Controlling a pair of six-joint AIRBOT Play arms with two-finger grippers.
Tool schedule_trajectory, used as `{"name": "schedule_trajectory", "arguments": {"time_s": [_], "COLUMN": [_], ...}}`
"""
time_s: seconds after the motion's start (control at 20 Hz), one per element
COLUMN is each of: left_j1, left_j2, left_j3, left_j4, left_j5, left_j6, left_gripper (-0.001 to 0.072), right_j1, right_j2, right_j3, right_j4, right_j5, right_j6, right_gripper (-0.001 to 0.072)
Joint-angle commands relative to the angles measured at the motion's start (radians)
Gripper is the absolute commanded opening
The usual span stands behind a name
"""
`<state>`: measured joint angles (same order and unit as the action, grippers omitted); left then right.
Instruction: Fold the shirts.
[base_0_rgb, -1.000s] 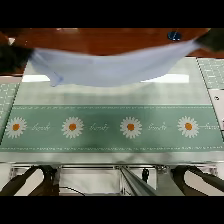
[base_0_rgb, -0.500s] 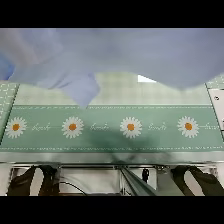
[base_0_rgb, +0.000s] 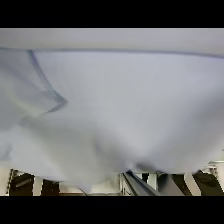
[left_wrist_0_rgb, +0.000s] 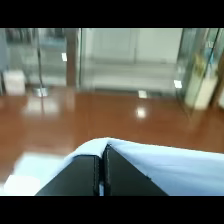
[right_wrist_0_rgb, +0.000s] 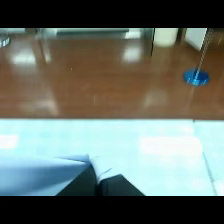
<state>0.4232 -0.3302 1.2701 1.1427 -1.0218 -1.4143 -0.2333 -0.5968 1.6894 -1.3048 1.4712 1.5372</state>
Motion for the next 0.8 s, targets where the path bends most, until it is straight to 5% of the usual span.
{"name": "schedule_trajectory", "arguments": {"time_s": [0.0,0.3,0.55,0.75], "left_j1": [-0.008,-0.119,-0.315,-0.376], "left_j2": [-0.066,-0.454,-0.852,-1.113], "left_j3": [-0.216,-0.371,-0.261,-0.088], "left_j4": [-0.117,-0.243,-0.249,-0.254], "left_j5": [-0.034,0.122,0.407,0.450], "left_j6": [0.020,0.097,0.093,0.053], "left_gripper": [0.0016,0.0016,0.0016,0.0016], "right_j1": [0.000,0.000,0.000,0.000], "right_j2": [-0.002,-0.224,-0.612,-0.908], "right_j3": [-0.237,-0.538,-0.509,-0.343], "right_j4": [0.092,0.275,0.374,0.436], "right_j5": [-0.033,-0.271,-0.481,-0.504], "right_j6": [-0.025,-0.142,-0.205,-0.217], "right_gripper": [0.0026,0.0026,0.0026,0.0026]}}
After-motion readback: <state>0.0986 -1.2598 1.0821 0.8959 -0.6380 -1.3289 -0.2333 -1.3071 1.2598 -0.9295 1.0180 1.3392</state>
